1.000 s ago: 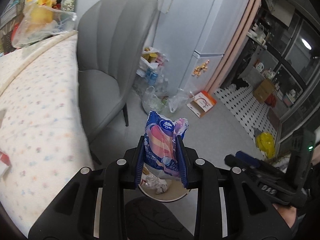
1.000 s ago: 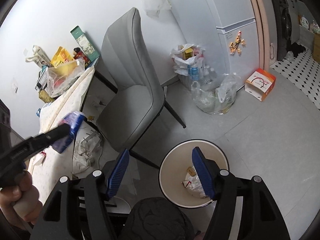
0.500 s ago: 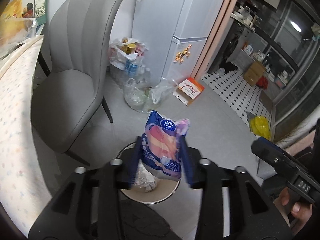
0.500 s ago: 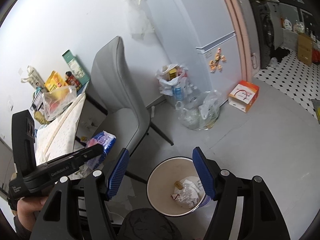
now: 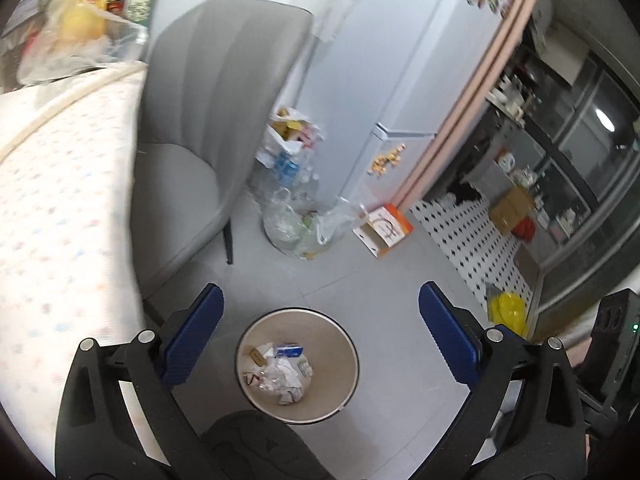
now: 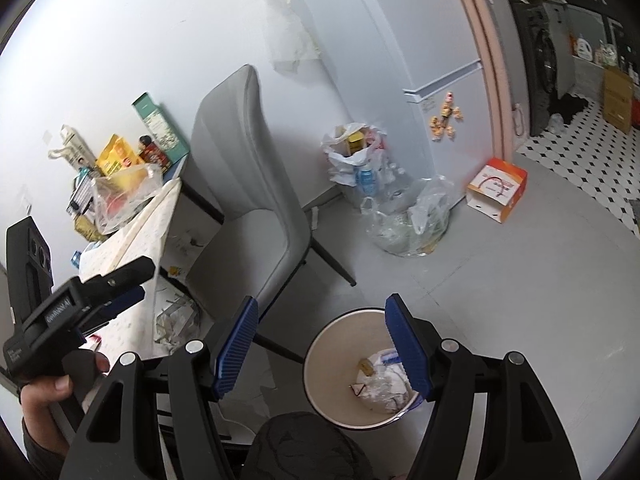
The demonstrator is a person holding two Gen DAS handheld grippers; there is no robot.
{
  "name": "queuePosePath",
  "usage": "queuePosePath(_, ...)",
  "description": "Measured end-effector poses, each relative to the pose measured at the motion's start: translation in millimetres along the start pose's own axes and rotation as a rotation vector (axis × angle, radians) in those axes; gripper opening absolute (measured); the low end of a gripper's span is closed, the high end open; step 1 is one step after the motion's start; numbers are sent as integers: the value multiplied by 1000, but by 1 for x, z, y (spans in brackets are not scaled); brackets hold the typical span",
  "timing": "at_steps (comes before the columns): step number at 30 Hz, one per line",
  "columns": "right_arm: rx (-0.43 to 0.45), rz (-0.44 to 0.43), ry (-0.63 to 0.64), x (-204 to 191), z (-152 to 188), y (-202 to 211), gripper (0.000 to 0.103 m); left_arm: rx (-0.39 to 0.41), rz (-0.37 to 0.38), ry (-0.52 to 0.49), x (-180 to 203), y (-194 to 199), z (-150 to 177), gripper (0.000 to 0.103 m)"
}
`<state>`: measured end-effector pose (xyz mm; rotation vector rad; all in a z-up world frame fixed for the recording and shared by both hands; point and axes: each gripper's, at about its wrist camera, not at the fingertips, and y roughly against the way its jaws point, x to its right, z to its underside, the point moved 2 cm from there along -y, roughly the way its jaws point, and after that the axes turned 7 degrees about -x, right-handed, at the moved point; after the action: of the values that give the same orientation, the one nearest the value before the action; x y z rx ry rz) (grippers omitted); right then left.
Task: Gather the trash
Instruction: 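Move both tools back over the table toward the red-and-white wrapper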
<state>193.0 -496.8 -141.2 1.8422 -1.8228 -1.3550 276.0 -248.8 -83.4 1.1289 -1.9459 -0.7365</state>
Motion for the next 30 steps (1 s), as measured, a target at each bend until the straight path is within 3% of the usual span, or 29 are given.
queuePosePath(6, -16, -19, 58, -34, 4, -3, 66, 81, -17, 57, -33, 43, 4, 97)
queuePosePath(19, -4, -55, 200, -124, 22, -1, 95, 243, -34, 180, -112, 131, 35, 97)
queuePosePath(30, -13, -68, 318, -196, 40, -3, 95, 375, -80, 263, -172, 189, 65, 97)
